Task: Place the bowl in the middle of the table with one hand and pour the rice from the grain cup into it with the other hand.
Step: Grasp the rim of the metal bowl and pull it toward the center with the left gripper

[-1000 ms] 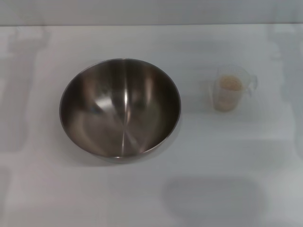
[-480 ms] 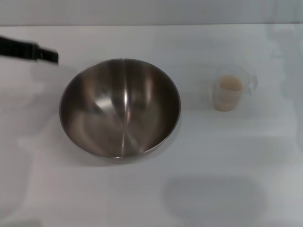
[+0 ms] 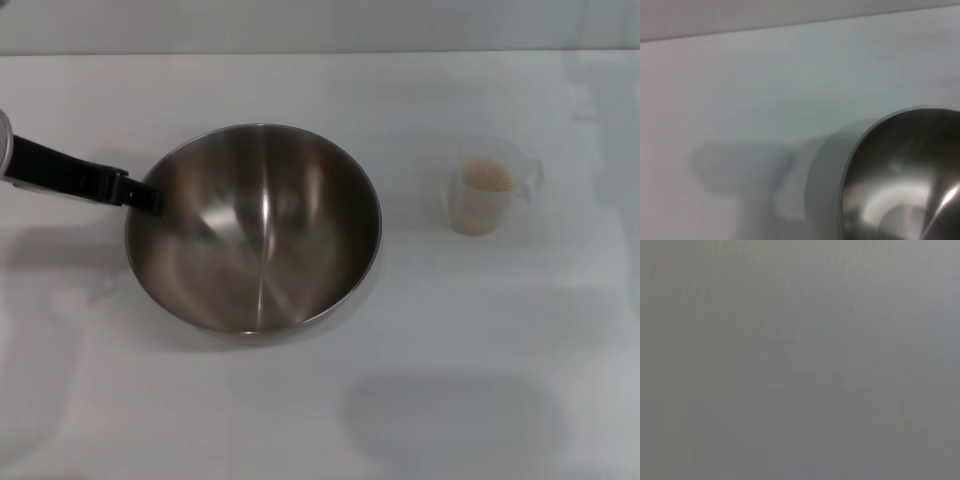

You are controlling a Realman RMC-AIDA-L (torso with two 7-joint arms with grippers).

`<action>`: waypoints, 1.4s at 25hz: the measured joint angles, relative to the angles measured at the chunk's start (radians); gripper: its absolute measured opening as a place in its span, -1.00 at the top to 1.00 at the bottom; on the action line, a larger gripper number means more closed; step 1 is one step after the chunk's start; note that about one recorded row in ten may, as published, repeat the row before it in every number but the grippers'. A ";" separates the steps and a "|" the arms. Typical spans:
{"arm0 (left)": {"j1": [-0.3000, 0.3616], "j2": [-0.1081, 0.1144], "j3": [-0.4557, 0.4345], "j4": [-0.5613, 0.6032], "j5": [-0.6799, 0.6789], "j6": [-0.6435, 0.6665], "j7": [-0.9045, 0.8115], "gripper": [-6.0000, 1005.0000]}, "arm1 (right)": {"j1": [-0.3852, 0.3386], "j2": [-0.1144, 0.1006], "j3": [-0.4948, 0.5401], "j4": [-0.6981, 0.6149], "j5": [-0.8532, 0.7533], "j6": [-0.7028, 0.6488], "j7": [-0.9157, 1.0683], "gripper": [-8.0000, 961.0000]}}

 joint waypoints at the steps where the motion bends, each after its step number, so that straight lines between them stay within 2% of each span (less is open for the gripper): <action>1: -0.002 0.000 0.004 0.022 -0.002 0.008 0.000 -0.59 | -0.002 0.000 0.000 0.000 0.000 -0.001 0.000 -0.20; 7: -0.010 0.000 0.012 0.078 -0.002 0.051 0.010 -0.59 | -0.004 0.000 0.000 0.000 0.000 -0.002 0.000 -0.20; 21: -0.057 0.003 0.016 0.245 0.000 0.123 0.062 -0.45 | -0.004 0.001 0.000 0.001 -0.002 -0.004 0.000 -0.20; 27: -0.064 0.002 0.012 0.276 -0.004 0.144 0.084 -0.39 | -0.004 0.002 0.000 0.003 -0.002 -0.010 0.000 -0.20; 35: -0.077 0.003 0.011 0.311 -0.006 0.152 0.101 -0.02 | -0.004 0.003 0.000 0.000 -0.002 -0.015 0.000 -0.20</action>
